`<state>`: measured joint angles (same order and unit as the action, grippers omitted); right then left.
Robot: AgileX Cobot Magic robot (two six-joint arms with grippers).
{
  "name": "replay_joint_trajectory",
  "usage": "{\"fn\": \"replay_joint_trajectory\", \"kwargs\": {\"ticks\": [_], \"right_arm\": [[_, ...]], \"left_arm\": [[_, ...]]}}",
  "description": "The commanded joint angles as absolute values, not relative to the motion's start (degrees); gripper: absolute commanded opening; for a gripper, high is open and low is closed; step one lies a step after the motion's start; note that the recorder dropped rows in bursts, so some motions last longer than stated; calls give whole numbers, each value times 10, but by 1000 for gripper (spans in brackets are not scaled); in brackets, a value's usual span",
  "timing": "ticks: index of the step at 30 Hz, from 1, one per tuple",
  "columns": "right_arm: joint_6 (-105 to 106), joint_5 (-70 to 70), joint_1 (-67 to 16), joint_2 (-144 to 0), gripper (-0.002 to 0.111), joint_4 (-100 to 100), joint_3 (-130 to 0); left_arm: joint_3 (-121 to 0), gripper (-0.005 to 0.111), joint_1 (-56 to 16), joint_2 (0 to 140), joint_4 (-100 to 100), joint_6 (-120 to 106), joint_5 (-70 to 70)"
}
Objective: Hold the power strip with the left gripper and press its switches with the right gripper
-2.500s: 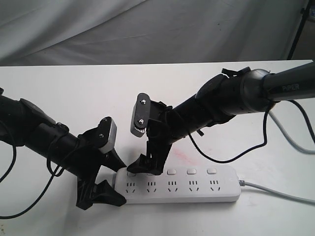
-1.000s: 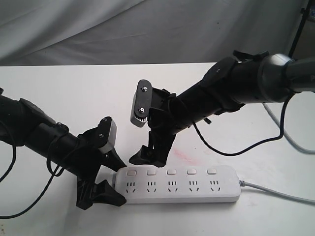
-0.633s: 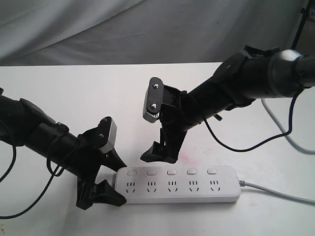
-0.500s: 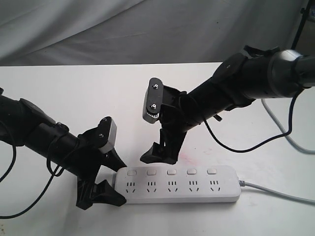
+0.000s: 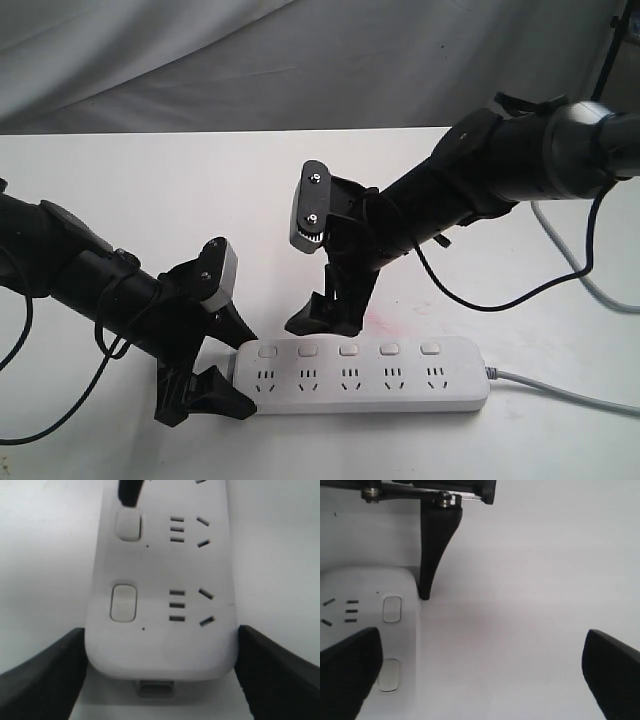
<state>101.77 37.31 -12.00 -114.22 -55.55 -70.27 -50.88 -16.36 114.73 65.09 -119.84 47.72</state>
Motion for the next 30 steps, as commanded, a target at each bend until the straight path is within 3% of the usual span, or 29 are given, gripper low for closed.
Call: {"fn": "replay_joint_trajectory", "kwargs": {"ticks": [1,30], "right_arm": [[1016,377,-119,-1136,103,-553,-701],[1015,349,-120,-1196,103,-516,-701]], "left_arm": [[-510,56,-166,1147,655,-1200,475],[-510,56,-166,1147,655,-1200,475]]}}
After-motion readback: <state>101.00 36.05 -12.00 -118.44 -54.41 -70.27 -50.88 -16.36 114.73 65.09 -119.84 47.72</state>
